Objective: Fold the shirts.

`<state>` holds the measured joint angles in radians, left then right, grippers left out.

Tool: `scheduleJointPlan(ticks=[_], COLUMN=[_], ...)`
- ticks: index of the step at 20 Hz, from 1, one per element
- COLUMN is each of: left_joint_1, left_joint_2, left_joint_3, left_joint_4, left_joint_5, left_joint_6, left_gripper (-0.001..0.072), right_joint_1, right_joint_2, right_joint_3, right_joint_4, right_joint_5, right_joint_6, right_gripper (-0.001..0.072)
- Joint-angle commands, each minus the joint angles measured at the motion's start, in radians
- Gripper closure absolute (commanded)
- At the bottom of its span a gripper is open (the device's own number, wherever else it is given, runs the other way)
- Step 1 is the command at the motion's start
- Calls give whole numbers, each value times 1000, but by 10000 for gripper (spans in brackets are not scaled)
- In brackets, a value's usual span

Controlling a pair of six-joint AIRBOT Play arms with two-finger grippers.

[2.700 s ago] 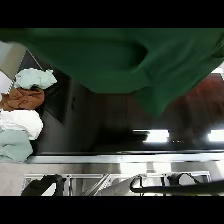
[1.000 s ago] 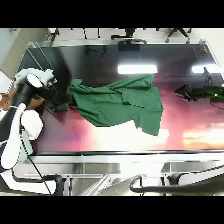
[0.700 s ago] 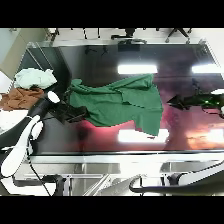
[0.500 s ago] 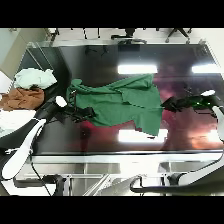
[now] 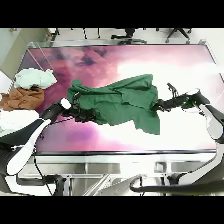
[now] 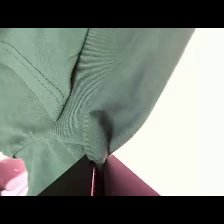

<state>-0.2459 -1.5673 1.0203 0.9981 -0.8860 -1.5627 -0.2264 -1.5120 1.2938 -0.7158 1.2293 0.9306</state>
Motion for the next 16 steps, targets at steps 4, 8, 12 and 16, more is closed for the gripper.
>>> scheduleJointPlan(ticks=[4,8,12,16], left_joint_1=[-1,1,29,119], left_joint_2=[-3,-2,21,189], left_joint_3=[2,87,215,85], left_joint_4=[4,5,58,100], left_joint_5=[39,-24,-270,-277], left_joint_6=[29,51,64,0], left_gripper=[690,690,691,690], right_joint_1=[10,10,-3,-2], right_joint_2=[77,159,171,171], right_joint_3=[20,21,19,19], right_joint_4=[23,25,10,11], right_joint_5=[10,9,25,27], right_joint_6=[-3,-3,1,0], right_gripper=[692,693,693,692])
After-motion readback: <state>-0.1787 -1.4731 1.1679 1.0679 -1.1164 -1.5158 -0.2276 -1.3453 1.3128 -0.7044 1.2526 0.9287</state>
